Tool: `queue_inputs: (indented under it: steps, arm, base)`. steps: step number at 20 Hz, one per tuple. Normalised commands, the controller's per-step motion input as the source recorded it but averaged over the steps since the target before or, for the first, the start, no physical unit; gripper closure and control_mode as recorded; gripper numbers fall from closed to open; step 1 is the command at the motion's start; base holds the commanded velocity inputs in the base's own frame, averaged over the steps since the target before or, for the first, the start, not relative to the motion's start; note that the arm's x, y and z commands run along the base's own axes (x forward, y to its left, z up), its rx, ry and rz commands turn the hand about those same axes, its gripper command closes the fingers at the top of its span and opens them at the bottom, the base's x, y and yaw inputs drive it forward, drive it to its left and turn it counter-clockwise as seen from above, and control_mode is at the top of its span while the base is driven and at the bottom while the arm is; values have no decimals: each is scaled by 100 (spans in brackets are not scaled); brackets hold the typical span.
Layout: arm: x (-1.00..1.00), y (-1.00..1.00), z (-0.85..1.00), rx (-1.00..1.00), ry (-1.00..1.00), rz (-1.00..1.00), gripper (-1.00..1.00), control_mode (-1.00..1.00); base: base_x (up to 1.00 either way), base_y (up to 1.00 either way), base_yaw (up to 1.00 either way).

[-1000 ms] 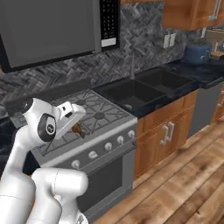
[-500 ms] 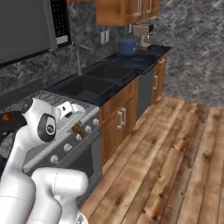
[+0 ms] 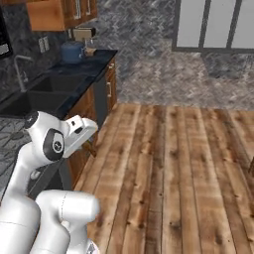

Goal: Take the chicken drumsticks from the pan and place one on each plate on the dining counter.

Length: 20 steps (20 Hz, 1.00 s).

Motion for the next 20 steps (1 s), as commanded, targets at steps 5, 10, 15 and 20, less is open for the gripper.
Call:
queue_inputs:
  steps: [5, 10, 15, 20]
  arm:
    - [0, 0, 0, 0, 0, 0, 100, 100]
    - [0, 0, 0, 0, 0, 0, 100, 100]
    - [0, 0, 0, 0, 0, 0, 100, 100]
    - [0, 0, 0, 0, 0, 0, 100, 100]
  base:
    - [35, -46, -50]
    - [41, -48, -46]
    - [16, -47, -39]
    - [-8, -38, -33]
